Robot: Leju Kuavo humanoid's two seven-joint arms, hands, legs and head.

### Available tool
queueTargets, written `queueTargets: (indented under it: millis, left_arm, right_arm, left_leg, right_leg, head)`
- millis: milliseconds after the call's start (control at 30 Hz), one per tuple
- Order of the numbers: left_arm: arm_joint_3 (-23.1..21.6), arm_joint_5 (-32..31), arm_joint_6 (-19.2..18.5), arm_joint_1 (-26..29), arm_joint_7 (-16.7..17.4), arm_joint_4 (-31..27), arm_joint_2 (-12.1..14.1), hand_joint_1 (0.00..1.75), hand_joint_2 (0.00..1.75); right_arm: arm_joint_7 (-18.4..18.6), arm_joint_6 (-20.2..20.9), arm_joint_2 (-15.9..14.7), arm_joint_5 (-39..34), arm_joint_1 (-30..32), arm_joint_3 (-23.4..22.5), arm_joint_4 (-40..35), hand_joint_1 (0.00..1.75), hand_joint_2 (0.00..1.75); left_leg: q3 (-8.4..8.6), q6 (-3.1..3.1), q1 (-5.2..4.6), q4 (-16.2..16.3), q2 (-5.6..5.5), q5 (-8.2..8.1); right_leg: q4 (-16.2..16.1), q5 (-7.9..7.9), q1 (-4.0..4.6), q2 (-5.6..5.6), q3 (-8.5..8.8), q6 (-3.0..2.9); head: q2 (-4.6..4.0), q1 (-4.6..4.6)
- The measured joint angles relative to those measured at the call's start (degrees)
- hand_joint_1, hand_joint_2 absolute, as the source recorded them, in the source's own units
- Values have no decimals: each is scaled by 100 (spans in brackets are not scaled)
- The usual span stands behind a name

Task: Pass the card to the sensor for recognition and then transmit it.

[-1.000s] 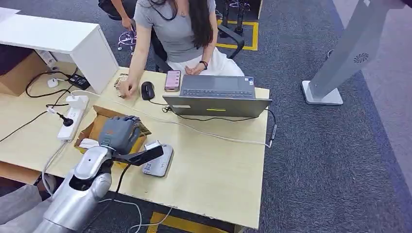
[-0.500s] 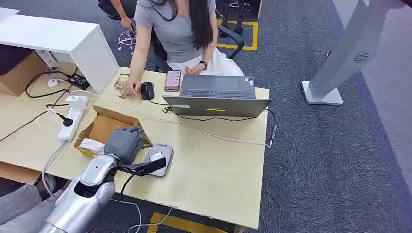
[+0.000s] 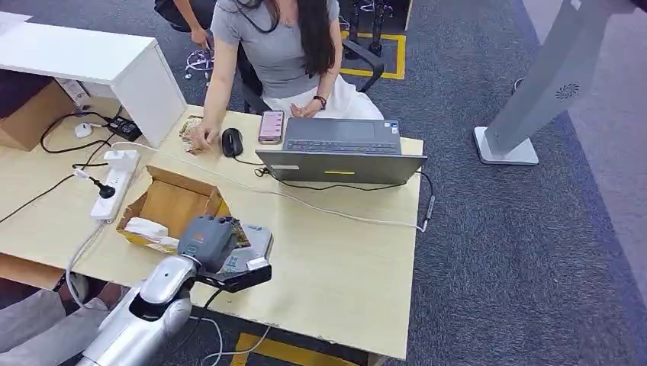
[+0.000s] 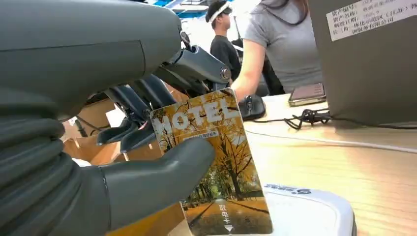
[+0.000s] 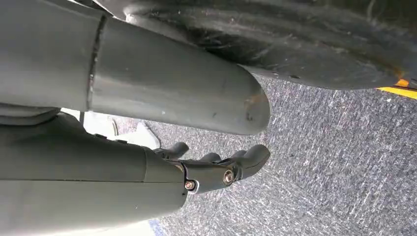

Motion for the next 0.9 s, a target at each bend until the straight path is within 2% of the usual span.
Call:
queueTargets:
  millis: [800,900]
  left_arm:
    - [-7,54,-59,-3,-35,22,-26,175,175]
    - [-7,160,-122,-89,-76,46,75,175,175]
  right_arm:
    - [-26,2,-2,2,1,4,0,0,0]
    - [-68,0,-2,2,6,11,0,0,0]
  left_leg:
    - [0,0,0,0,0,0]
    - [0,0,1,0,0,1]
  right_leg:
    - [0,0,0,0,0,0]
    - [0,0,1,0,-3,0]
  head:
    - [0,0]
    - [0,0]
